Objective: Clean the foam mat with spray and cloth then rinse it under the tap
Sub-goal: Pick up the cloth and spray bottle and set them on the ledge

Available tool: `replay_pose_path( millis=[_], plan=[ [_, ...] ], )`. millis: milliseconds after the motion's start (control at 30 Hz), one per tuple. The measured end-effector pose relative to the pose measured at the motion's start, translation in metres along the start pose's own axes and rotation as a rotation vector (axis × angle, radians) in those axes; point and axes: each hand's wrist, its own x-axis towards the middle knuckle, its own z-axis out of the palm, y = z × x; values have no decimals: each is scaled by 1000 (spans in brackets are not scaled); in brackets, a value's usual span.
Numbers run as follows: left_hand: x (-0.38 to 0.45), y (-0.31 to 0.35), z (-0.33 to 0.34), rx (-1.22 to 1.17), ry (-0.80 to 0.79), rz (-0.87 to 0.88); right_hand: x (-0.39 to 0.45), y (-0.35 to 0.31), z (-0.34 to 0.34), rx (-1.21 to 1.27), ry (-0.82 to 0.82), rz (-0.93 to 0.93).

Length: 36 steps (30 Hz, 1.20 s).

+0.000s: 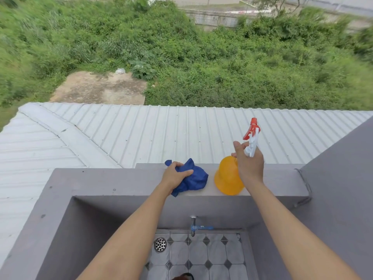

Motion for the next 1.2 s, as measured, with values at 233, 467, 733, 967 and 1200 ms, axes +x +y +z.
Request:
replay_pose_path(
  millis=[233,467,733,967,1200],
  plan=[
    [-3,6,14,724,385,200,-2,1,-2,17,1,-16],
    [-37,47,6,145,312,375,-1,3,-3,22,16,-26],
    [-11,13,-13,-60,272,44,1,11,0,-46,32,-74],
    [-4,-25,-6,817,414,310,0,51,1,-214,1,-35],
    [-2,-65,-2,1227,81,483,1,56,1,-207,-9,-23]
  ],
)
